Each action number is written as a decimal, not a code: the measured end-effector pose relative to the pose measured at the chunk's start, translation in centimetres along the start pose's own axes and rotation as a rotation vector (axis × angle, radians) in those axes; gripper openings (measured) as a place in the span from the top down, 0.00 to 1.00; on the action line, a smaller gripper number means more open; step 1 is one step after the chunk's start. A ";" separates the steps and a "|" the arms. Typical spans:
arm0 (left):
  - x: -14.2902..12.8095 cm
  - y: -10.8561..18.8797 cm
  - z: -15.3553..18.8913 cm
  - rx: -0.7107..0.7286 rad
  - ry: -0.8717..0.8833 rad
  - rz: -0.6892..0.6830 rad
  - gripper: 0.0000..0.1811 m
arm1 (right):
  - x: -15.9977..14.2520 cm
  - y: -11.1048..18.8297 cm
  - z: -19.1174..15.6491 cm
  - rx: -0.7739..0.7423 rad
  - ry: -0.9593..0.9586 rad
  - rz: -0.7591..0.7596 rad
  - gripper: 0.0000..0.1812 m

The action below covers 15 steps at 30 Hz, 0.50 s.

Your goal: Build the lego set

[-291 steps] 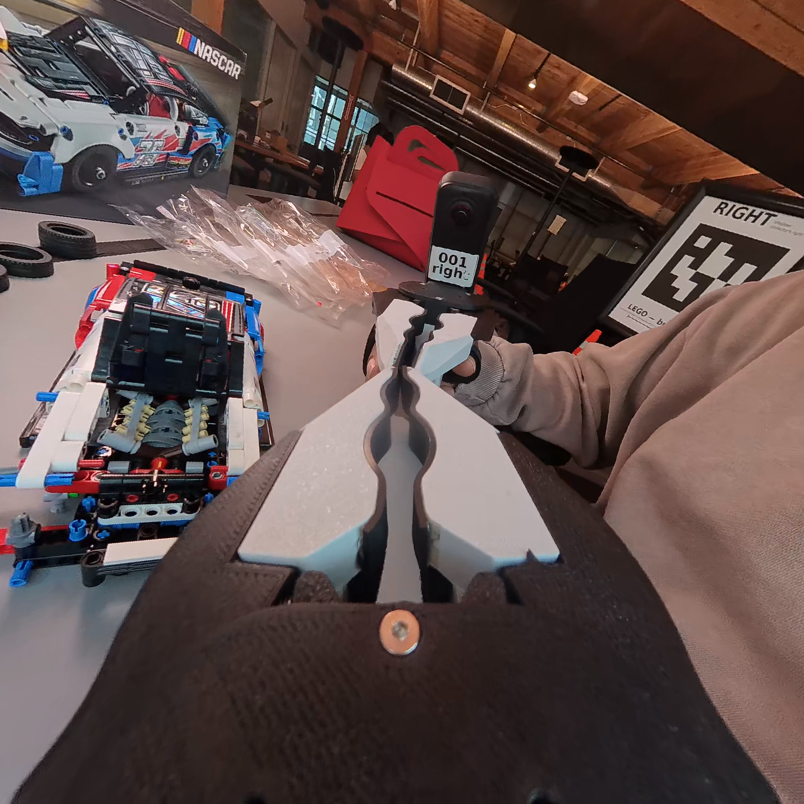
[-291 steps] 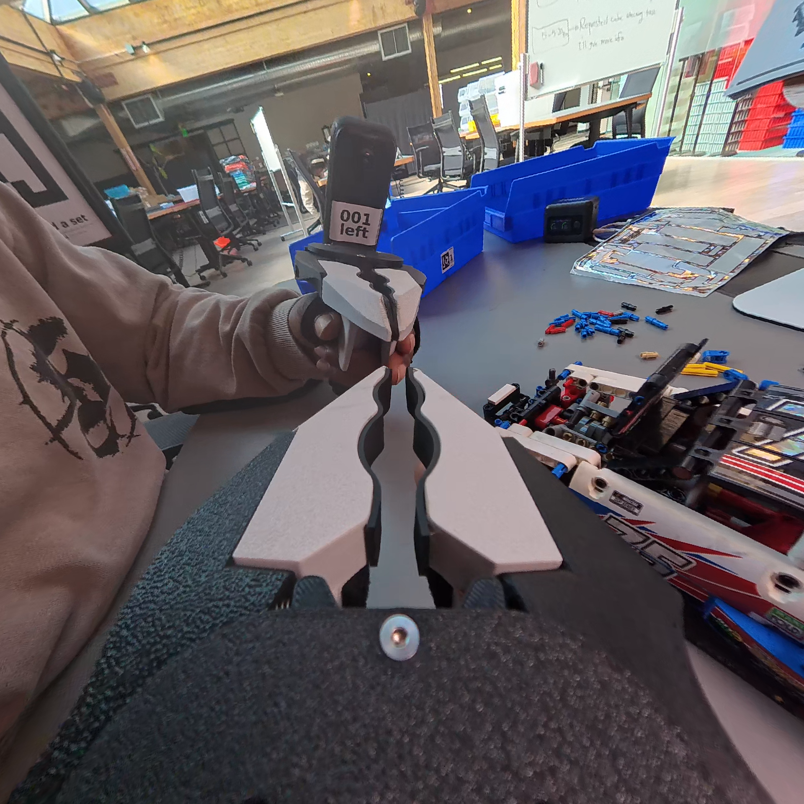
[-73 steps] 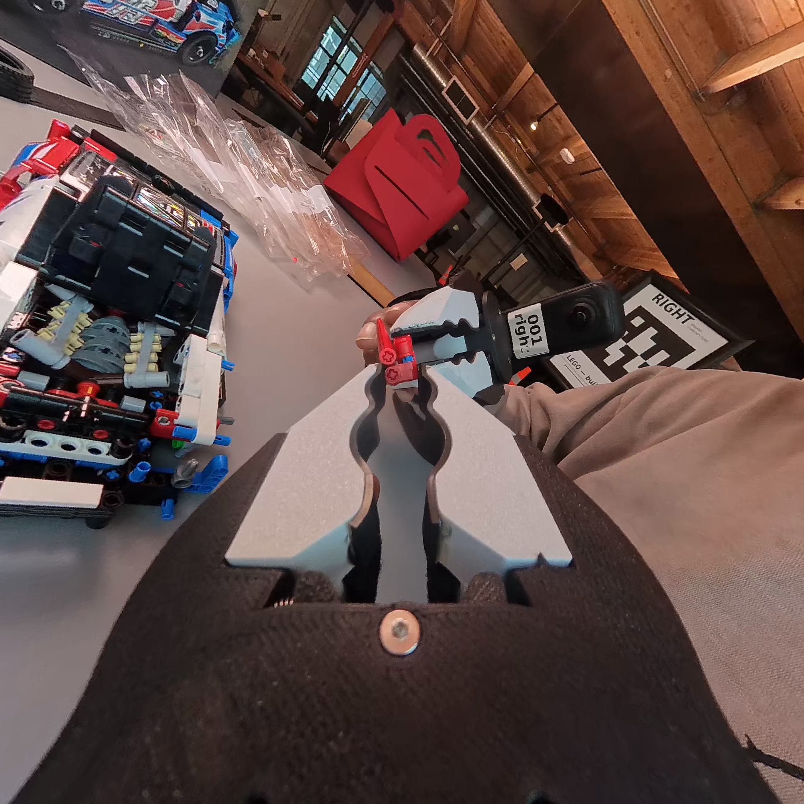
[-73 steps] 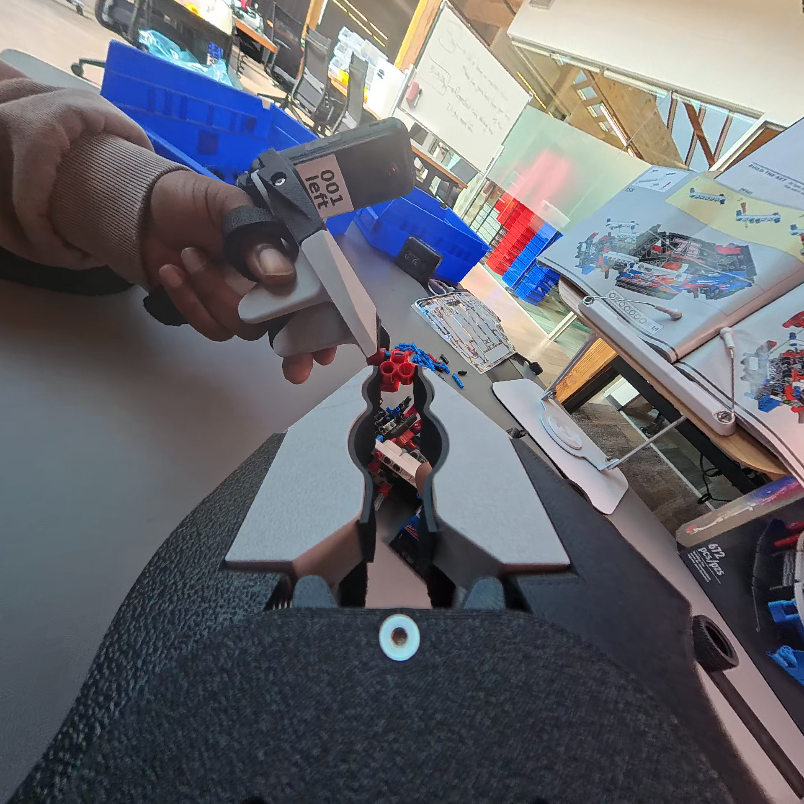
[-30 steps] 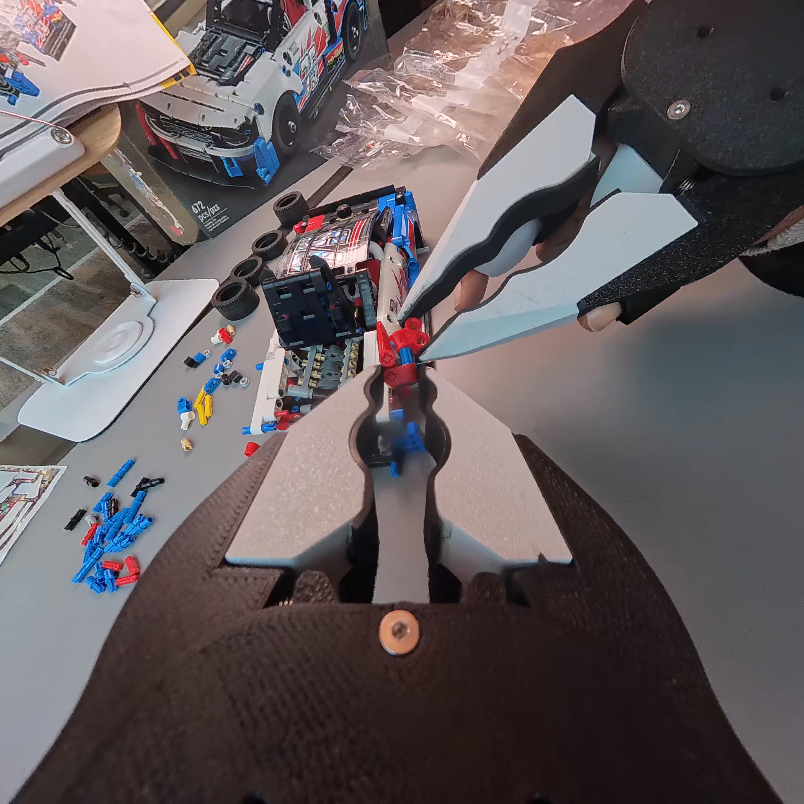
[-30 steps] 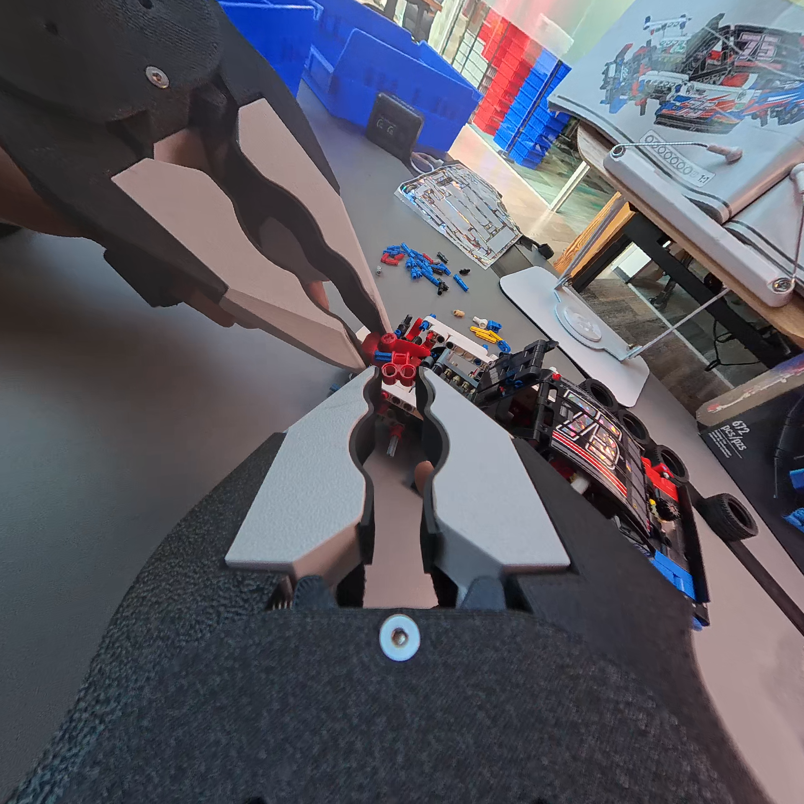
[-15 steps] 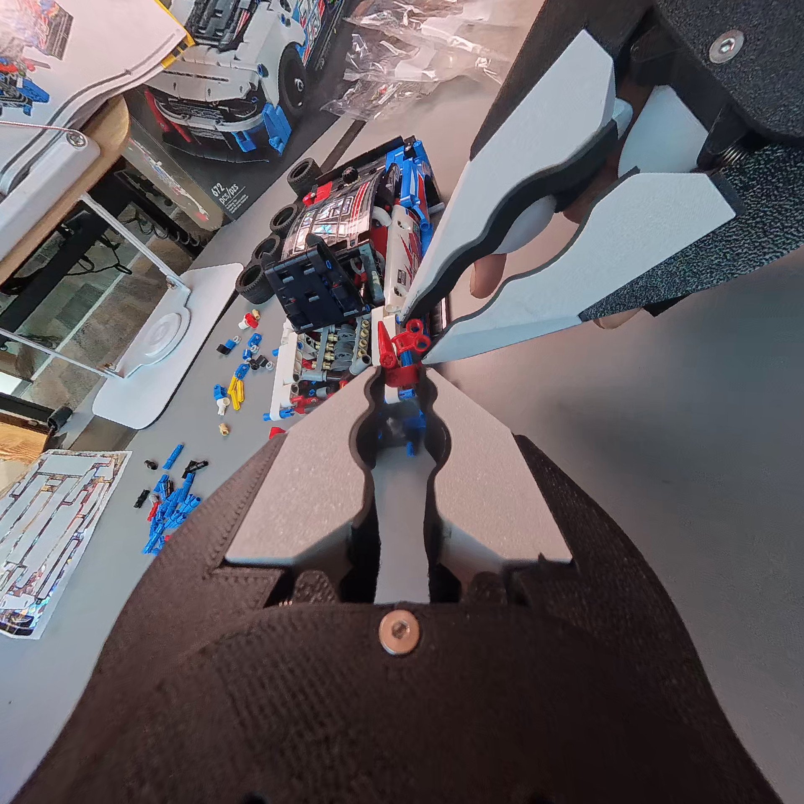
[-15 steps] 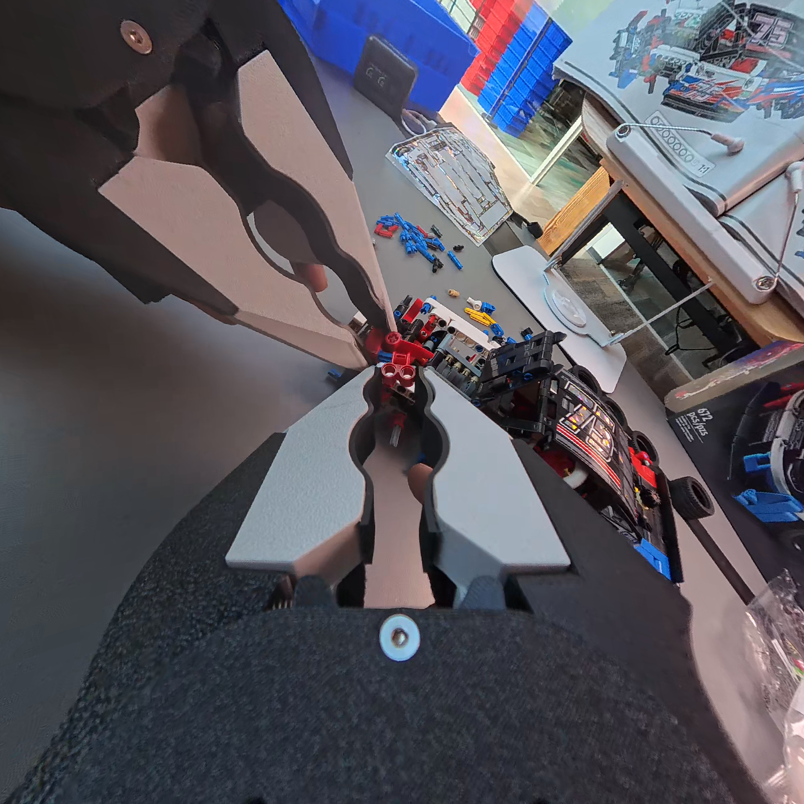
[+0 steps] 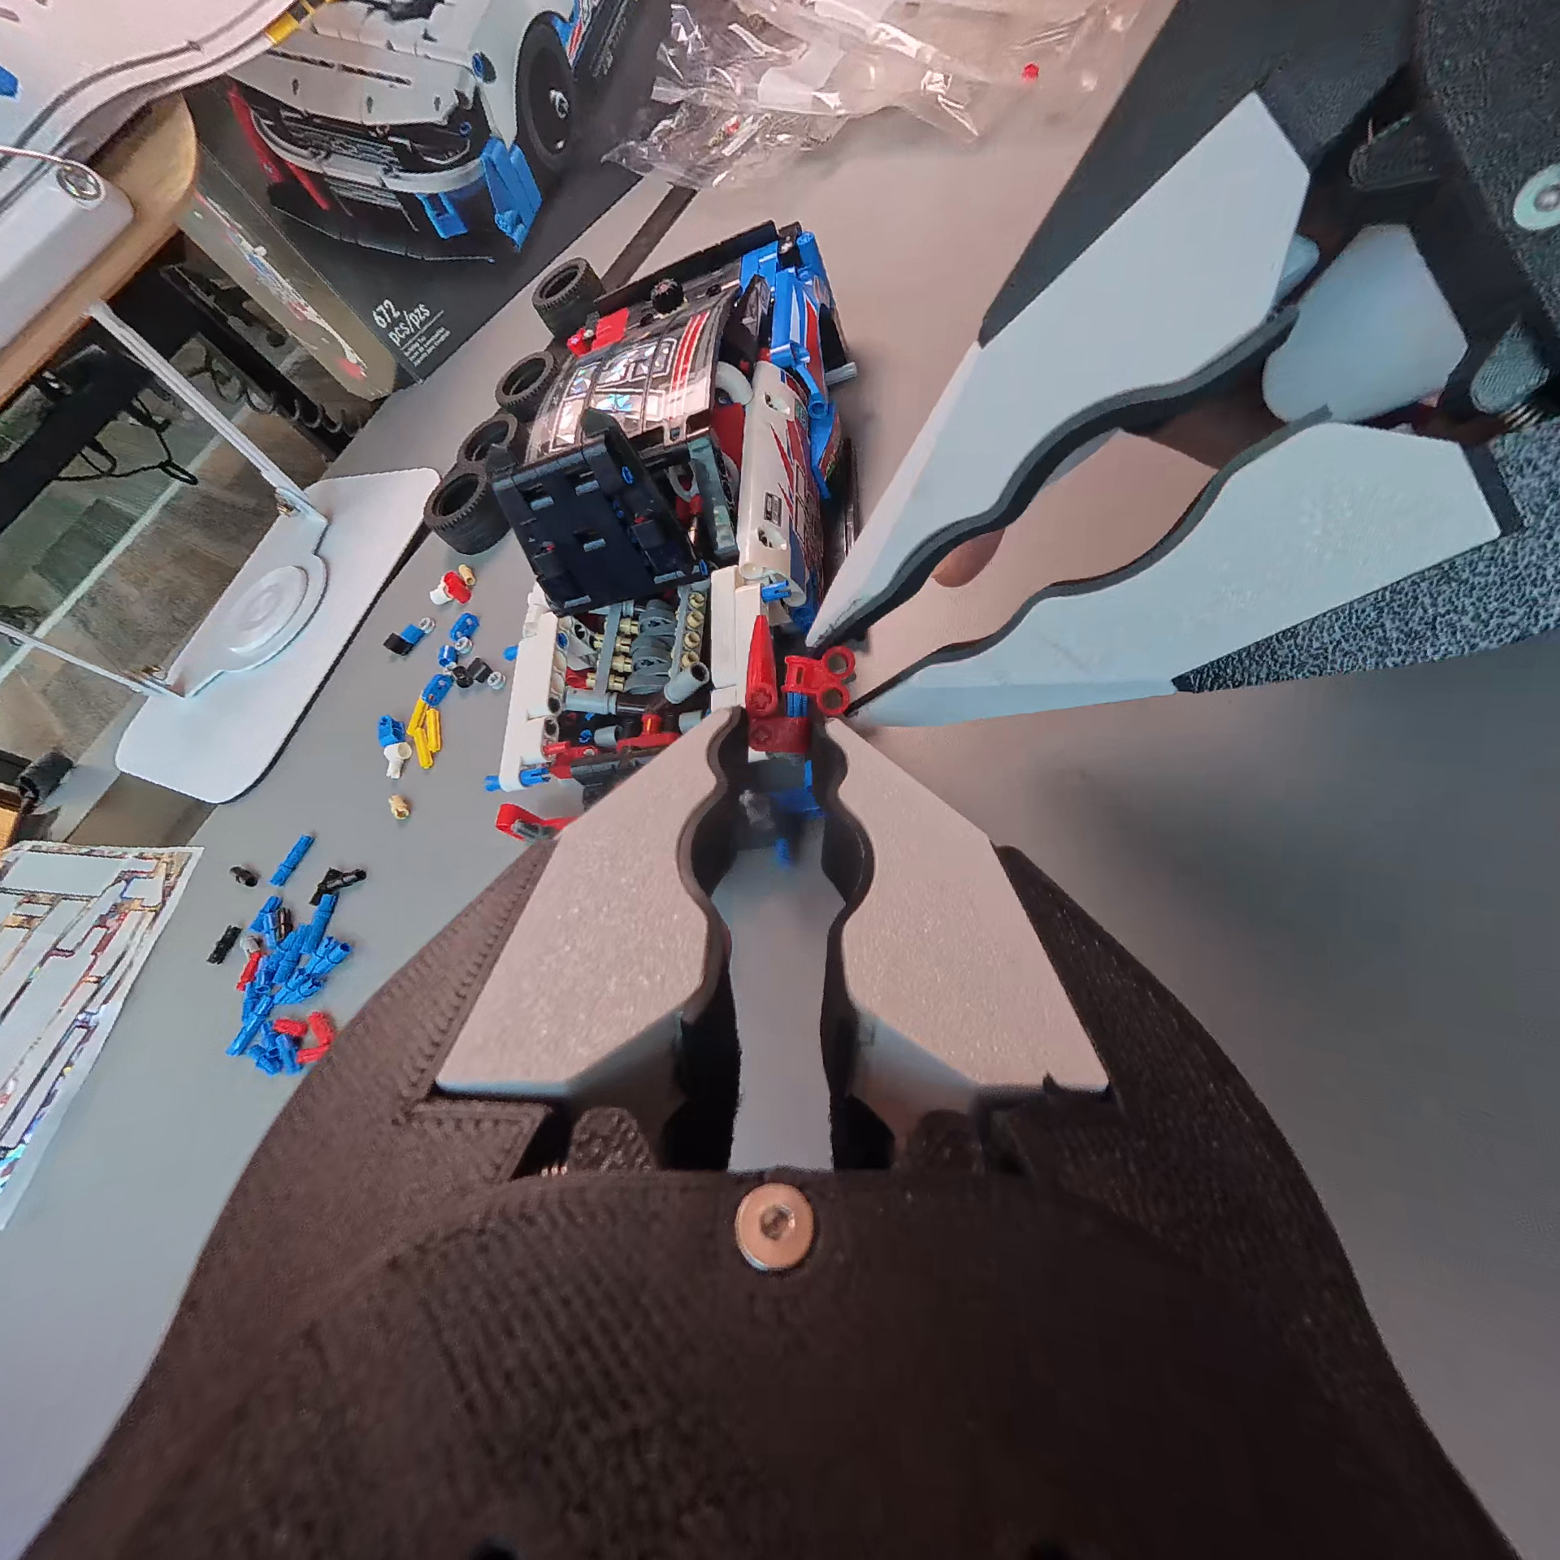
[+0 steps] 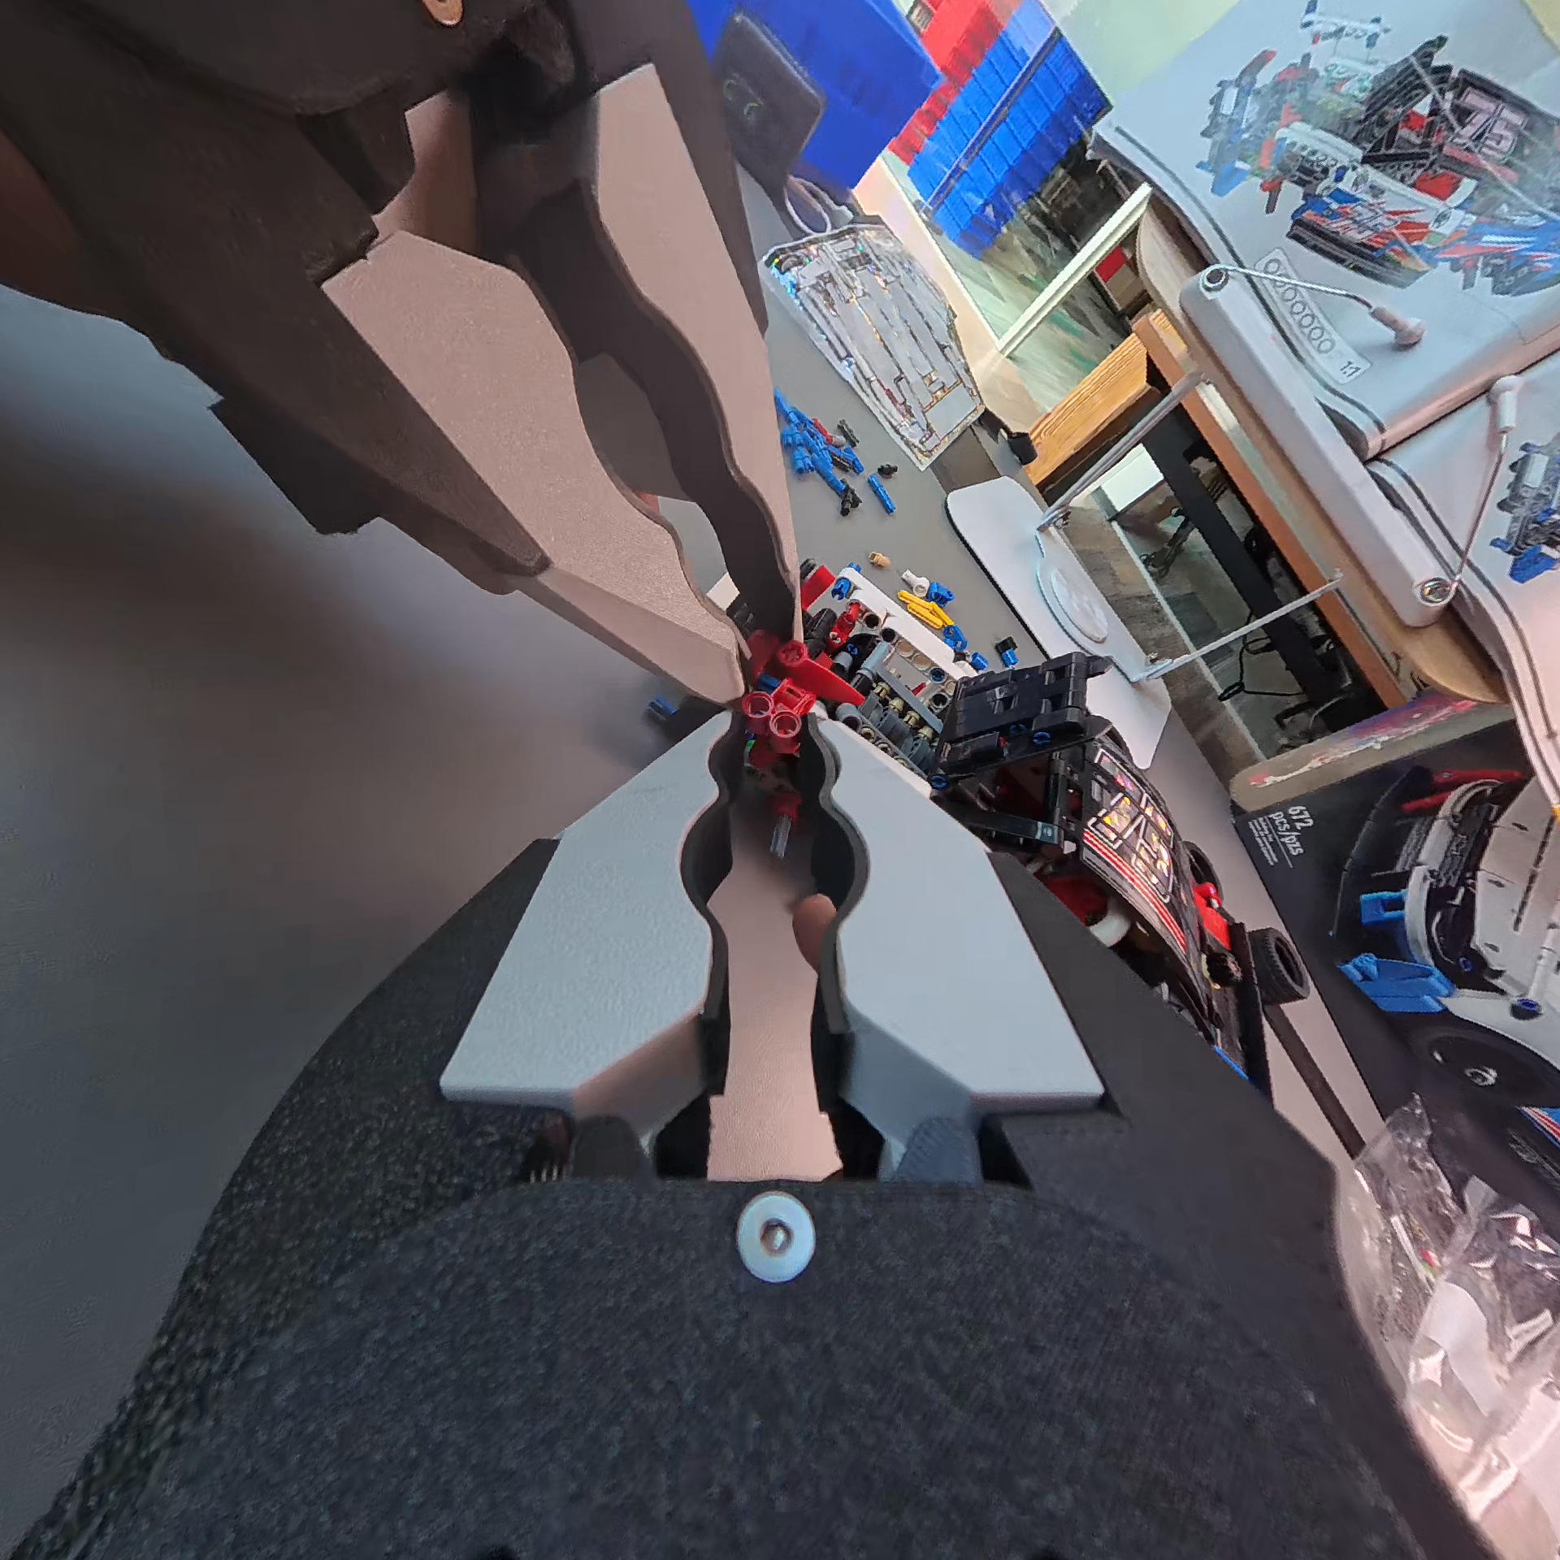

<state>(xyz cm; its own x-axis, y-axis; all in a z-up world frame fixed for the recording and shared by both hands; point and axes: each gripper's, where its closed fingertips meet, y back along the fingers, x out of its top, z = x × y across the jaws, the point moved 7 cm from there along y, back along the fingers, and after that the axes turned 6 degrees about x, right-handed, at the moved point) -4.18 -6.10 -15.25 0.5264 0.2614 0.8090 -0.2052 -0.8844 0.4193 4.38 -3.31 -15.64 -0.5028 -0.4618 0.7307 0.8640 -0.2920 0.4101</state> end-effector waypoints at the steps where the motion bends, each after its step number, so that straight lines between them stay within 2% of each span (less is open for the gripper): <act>1: 0.2 0.1 -0.2 -0.004 0.018 0.011 0.93 | 0.2 0.1 0.2 -0.006 0.003 0.017 0.95; 9: -0.3 0.1 -0.4 -0.156 0.092 0.048 0.93 | -0.4 0.5 0.4 0.102 0.062 0.103 0.94; 15: -0.2 0.3 -0.2 -0.193 0.109 0.050 0.93 | -0.7 0.8 0.4 0.154 0.076 0.155 0.94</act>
<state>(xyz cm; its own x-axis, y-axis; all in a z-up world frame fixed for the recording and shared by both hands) -4.51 -6.30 -15.22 0.4215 0.2685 0.8662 -0.3882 -0.8098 0.4399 5.40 -2.92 -15.60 -0.3587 -0.5546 0.7508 0.9218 -0.0840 0.3784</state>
